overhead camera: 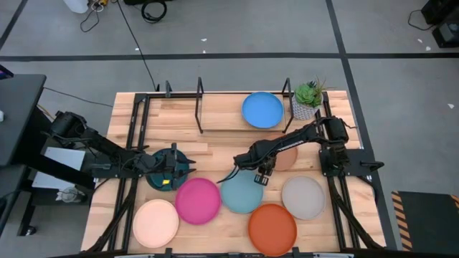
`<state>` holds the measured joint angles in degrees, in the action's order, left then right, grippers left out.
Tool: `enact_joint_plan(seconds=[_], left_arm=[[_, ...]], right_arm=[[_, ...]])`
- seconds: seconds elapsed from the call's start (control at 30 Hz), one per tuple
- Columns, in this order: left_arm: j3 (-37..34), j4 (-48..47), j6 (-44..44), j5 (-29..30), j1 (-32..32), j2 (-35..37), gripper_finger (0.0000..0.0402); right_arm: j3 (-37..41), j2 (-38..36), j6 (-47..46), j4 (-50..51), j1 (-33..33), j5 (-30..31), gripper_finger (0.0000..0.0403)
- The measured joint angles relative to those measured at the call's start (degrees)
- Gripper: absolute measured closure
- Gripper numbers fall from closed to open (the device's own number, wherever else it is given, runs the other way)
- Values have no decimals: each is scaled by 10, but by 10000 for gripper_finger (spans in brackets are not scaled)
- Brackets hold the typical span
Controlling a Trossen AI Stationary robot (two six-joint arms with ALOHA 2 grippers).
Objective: Place and stack plates onto a shelf
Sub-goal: Put the brown plate on the shelf
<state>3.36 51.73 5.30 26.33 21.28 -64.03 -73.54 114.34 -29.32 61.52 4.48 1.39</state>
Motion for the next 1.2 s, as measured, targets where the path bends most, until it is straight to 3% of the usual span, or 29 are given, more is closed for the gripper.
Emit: enact_joint_plan(seconds=[0.33, 0.57, 0.77, 0.93, 1.07, 1.2], left_arm=[[0, -2, 3, 0, 1, 0, 260], [0, -2, 5, 0, 1, 0, 260], [0, -2, 13, 0, 1, 0, 260], [0, -2, 19, 0, 1, 0, 260], [0, -8, 35, 0, 1, 0, 260], [0, -11, 61, -1, 3, 0, 260]], right_arm=[[1, -28, 22, -2, -1, 37, 388], [-5, -69, 29, 1, 3, 19, 379], [-56, -95, 162, -7, 46, -10, 386], [-107, -96, 297, -10, 87, 101, 380], [-117, -96, 352, -82, 81, 208, 379], [-117, -96, 392, -182, 40, 213, 378]])
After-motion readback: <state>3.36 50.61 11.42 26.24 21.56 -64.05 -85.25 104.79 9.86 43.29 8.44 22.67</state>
